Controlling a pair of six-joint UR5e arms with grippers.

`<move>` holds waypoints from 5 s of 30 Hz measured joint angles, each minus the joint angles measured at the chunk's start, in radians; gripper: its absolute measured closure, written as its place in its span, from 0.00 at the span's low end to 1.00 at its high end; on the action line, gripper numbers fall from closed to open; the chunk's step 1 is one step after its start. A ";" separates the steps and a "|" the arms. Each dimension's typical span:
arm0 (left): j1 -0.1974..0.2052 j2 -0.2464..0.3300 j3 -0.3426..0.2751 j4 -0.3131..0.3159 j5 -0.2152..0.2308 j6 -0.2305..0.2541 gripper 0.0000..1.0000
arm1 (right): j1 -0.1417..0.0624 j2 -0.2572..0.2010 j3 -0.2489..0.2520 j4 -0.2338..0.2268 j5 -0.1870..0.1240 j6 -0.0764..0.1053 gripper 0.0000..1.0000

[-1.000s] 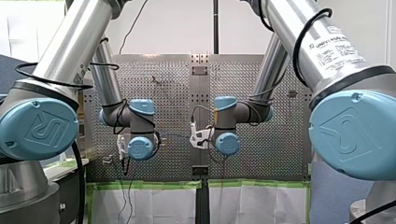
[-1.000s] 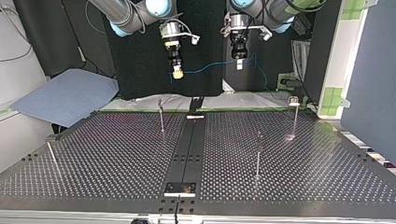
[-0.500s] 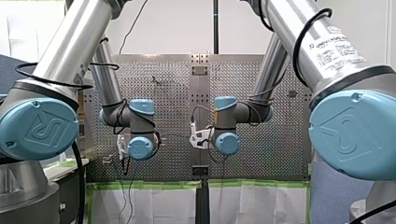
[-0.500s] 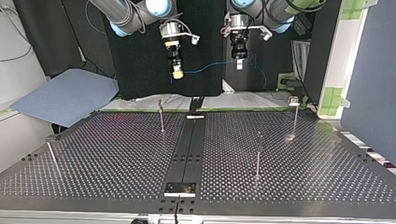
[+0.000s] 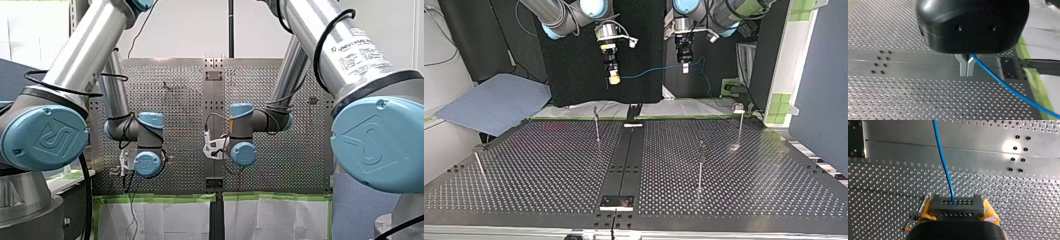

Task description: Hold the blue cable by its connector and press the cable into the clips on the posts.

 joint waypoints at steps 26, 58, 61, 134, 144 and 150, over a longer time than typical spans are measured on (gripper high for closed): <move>0.001 -0.013 0.000 0.000 0.000 0.001 1.00 | -0.030 0.095 -0.014 0.102 0.003 0.000 1.00; 0.015 0.140 0.003 -0.174 -0.103 0.110 1.00 | -0.031 -0.033 -0.067 0.288 -0.108 0.115 1.00; 0.017 0.168 0.020 -0.203 -0.106 0.103 1.00 | -0.028 -0.064 -0.086 0.298 -0.125 0.116 1.00; 0.280 0.588 0.387 -0.869 0.197 0.115 1.00 | 0.003 -0.131 -0.578 0.624 -0.187 0.114 1.00; 0.293 0.570 0.420 -0.967 0.206 0.098 1.00 | 0.007 -0.128 -0.614 0.633 -0.184 0.123 1.00; 0.300 0.542 0.445 -0.996 0.207 0.086 1.00 | -0.001 -0.125 -0.616 0.633 -0.184 0.135 1.00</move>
